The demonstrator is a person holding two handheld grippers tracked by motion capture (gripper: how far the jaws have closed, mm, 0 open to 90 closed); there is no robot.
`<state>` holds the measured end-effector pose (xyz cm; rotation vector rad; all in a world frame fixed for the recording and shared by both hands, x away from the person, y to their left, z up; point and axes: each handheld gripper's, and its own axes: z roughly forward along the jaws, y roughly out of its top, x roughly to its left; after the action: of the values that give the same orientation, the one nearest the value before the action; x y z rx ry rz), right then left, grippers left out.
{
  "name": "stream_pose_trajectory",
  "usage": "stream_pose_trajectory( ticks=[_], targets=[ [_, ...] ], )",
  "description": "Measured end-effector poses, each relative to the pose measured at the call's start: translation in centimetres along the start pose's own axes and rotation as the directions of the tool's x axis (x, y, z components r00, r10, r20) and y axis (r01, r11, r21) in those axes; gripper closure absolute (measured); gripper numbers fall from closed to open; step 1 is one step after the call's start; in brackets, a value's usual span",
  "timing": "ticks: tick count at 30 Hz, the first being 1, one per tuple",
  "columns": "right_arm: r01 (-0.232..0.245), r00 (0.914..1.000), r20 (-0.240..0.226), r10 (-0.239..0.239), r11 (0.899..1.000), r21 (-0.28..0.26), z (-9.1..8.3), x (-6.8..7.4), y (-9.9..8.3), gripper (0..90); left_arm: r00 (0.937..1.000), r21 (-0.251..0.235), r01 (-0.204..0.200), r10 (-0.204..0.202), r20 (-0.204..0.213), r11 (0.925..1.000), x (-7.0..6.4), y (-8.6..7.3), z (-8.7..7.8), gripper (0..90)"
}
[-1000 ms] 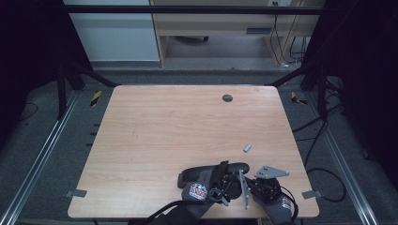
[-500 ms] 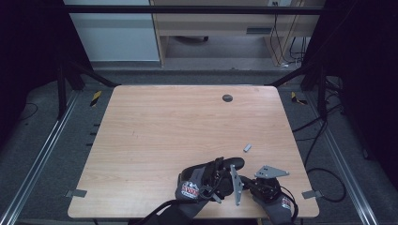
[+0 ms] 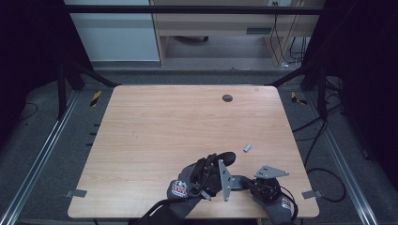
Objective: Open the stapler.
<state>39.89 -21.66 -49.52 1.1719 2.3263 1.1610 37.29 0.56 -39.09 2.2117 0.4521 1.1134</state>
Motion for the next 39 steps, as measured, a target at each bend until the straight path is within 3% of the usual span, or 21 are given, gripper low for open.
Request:
stream_pose_trajectory(
  ticks=[11, 20, 39],
  targets=[
    [-0.007, 1.0, 0.001, 0.007, 1.0, 0.003, 0.0, 0.1, 0.0, 90.0, 0.999, -0.013, 0.045, -0.045, -0.001, 0.9989, 1.3, -0.5, -1.0, 58.1],
    [-0.008, 1.0, 0.003, 0.008, 1.0, 0.001, 0.0, 0.1, 0.0, 90.0, 0.9941, -0.031, 0.108, -0.108, 0.003, 0.9936, 2.4, -1.2, -1.8, 58.1],
    [0.001, 0.9999, 0.012, -0.001, 1.0, 0.005, 0.0, 0.2, 0.0, 90.0, 0.9846, -0.048, 0.174, -0.175, 0.0, 0.9835, 4.1, -2.4, -2.9, 57.5]
  ],
)
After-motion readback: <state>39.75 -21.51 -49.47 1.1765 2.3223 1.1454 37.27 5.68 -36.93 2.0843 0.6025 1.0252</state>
